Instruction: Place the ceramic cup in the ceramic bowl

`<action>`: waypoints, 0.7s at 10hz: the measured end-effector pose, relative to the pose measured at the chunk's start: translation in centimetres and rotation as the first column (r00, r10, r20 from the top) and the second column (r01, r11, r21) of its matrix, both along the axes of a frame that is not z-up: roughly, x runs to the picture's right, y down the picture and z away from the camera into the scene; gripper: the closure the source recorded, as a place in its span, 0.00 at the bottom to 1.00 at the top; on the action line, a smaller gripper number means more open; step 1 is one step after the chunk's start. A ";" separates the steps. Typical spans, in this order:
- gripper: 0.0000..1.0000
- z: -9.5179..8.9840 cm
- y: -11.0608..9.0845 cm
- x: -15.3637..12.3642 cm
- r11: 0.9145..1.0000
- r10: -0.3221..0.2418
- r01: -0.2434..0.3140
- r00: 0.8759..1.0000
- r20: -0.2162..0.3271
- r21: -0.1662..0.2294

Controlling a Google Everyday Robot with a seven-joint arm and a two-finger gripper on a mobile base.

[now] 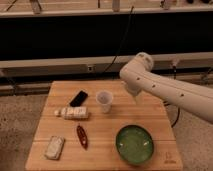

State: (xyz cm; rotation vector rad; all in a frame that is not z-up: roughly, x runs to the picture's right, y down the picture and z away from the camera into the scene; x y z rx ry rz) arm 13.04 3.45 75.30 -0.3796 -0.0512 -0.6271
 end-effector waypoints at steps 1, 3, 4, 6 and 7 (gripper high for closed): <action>0.20 0.5 0.7 -1.3 1.000 -0.013 0.013 1.000 0.017 -0.009; 0.20 0.8 1.3 -1.6 0.999 -0.049 0.049 0.998 0.040 -0.016; 0.20 0.8 1.4 -1.6 0.998 -0.057 0.058 0.997 0.047 -0.020; 0.20 1.0 2.0 -2.4 0.997 -0.075 0.077 0.995 0.061 -0.032; 0.20 1.2 2.4 -3.1 0.995 -0.086 0.089 0.994 0.073 -0.041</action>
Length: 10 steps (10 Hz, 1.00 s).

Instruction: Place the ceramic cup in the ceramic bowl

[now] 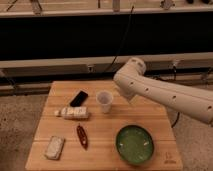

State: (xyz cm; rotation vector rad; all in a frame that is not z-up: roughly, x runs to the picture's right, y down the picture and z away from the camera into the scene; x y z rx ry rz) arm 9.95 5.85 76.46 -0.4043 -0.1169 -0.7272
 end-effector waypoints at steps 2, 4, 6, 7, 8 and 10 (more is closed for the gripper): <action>0.20 0.4 0.6 -1.0 1.000 -0.023 0.023 1.000 0.017 -0.014; 0.20 0.5 1.0 -1.1 0.998 -0.047 0.048 0.998 0.033 -0.033; 0.20 0.6 1.8 -1.8 0.996 -0.060 0.064 0.996 0.062 -0.058; 0.20 0.9 2.3 -2.1 0.995 -0.068 0.073 0.995 0.068 -0.068; 0.20 1.0 2.5 -2.5 0.994 -0.076 0.081 0.994 0.075 -0.072; 0.20 1.3 2.9 -3.1 0.991 -0.093 0.100 0.992 0.089 -0.084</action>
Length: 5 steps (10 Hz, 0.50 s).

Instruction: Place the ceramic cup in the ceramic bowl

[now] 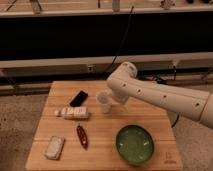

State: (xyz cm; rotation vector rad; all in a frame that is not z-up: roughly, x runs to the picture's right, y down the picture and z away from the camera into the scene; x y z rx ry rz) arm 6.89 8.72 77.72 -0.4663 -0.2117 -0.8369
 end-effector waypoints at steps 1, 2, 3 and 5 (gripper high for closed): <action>0.20 0.1 0.1 -0.1 1.000 -0.007 0.007 1.000 0.004 -0.007; 0.20 0.3 0.4 -0.2 1.000 -0.008 0.008 1.000 0.009 -0.017; 0.20 0.7 1.0 -1.0 0.999 -0.013 0.014 1.000 0.020 -0.036; 0.20 0.9 1.0 -1.3 0.999 -0.023 0.024 0.999 0.030 -0.047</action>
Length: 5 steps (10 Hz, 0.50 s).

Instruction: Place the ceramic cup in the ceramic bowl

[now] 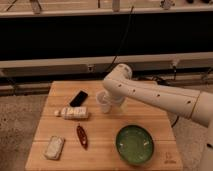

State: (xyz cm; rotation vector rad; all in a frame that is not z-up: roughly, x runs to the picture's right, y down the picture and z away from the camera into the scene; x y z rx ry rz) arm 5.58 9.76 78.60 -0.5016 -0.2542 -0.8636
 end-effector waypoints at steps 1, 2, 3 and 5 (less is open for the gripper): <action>0.20 0.2 0.3 0.3 1.000 -0.007 0.007 1.000 -0.001 -0.013; 0.20 0.4 0.5 0.0 1.000 -0.010 0.010 1.000 0.008 -0.023; 0.20 0.6 0.7 0.0 0.999 -0.012 0.013 1.000 0.010 -0.030; 0.20 0.9 1.2 0.1 0.999 -0.016 0.016 1.000 0.008 -0.044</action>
